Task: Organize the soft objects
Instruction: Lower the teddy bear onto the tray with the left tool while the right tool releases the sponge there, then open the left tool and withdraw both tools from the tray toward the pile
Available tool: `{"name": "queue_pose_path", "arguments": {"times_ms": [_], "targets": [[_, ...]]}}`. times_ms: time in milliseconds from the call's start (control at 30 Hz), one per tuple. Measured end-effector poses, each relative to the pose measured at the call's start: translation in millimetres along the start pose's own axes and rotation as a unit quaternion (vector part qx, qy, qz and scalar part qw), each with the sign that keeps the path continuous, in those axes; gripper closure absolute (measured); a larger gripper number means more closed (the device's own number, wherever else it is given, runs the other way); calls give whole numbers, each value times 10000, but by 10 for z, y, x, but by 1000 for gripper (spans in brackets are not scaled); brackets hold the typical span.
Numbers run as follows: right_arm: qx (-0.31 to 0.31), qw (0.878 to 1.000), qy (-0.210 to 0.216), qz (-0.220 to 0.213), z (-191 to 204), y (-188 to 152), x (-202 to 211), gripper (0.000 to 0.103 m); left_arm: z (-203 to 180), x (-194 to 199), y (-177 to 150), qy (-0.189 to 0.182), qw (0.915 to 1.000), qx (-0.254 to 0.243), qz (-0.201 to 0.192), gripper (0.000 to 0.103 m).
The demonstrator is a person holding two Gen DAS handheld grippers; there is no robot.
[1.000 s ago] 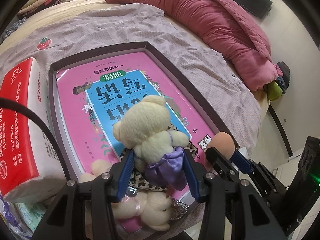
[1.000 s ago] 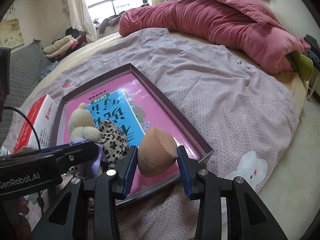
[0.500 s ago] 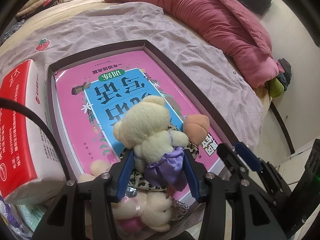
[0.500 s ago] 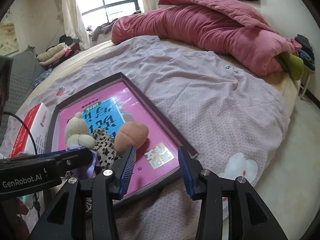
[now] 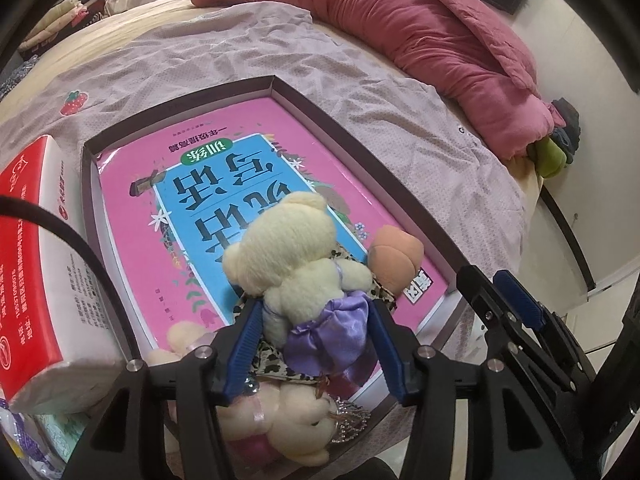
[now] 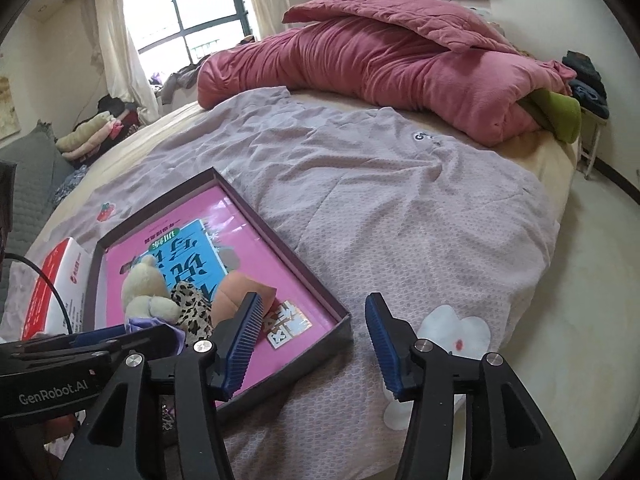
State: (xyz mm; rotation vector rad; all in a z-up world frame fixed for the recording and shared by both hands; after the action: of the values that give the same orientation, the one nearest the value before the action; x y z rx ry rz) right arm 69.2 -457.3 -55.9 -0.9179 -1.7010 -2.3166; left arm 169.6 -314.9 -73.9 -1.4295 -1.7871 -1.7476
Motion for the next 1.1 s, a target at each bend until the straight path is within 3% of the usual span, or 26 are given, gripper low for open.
{"name": "queue_pose_path", "arguments": {"times_ms": [500,933,1100], "targets": [[-76,10000,-46,-18,-44,-1,13,44,-24,118,-6,-187,9997,89,-111,37],[-51,10000,-48,-37,-12,-2,38,35,-33,282,3,-79,9997,15,-234,36],[-9,10000,-34,-49,7,9,67,32,-15,380,11,40,9994,24,-337,28]]}}
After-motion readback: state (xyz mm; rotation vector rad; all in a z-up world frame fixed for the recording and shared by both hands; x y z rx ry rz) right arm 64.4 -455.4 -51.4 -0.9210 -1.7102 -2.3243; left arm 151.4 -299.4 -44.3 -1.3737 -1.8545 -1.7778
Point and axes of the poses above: each gripper's, at about its wrist camera, not at the fingertips, and x roughly against the way its jaws point, z to its left, y to its top, the point moved 2 cm from there along -x, roughly the way its jaws point, and after that the axes turned 12 degrees about -z, right-handed, at the moved point
